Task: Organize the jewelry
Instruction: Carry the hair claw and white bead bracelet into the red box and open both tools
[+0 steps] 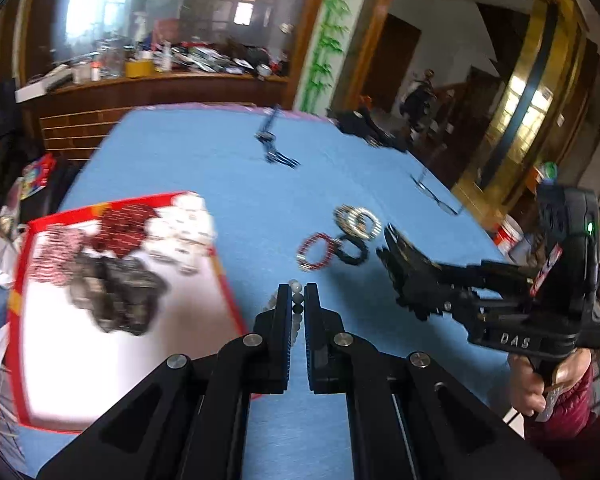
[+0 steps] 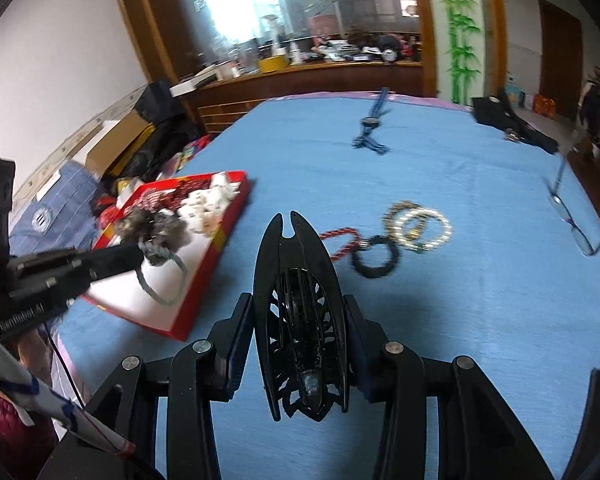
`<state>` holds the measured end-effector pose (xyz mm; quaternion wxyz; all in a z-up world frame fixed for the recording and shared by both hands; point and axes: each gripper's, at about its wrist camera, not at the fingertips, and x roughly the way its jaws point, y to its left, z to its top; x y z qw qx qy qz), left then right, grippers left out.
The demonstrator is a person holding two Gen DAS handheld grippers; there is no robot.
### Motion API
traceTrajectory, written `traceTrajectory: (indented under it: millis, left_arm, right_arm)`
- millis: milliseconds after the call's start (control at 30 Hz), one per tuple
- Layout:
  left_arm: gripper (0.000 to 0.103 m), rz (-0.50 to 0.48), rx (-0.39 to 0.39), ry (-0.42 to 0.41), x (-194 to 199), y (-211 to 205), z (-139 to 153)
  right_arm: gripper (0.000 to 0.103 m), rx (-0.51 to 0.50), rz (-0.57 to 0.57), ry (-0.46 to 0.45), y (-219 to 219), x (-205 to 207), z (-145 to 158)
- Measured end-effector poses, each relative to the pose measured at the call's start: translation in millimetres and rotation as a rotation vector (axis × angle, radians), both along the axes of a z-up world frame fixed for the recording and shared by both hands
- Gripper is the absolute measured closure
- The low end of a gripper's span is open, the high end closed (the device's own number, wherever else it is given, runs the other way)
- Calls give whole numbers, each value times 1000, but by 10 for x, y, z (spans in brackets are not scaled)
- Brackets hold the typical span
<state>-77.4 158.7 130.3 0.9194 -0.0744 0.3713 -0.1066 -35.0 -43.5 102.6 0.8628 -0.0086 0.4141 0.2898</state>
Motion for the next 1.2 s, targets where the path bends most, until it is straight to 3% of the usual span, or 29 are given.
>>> traceTrajectory:
  millis: [300, 533, 1200]
  left_arm:
    - [98, 153, 3, -47, -234, 808, 162]
    - [98, 248, -7, -16, -248, 1342, 25]
    - [98, 372, -59, 110, 232, 2151, -579]
  right_arm:
    - [56, -4, 111, 36, 669, -32, -14]
    - [56, -11, 162, 72, 1188, 31, -97]
    - [56, -81, 76, 148, 1857, 522, -493]
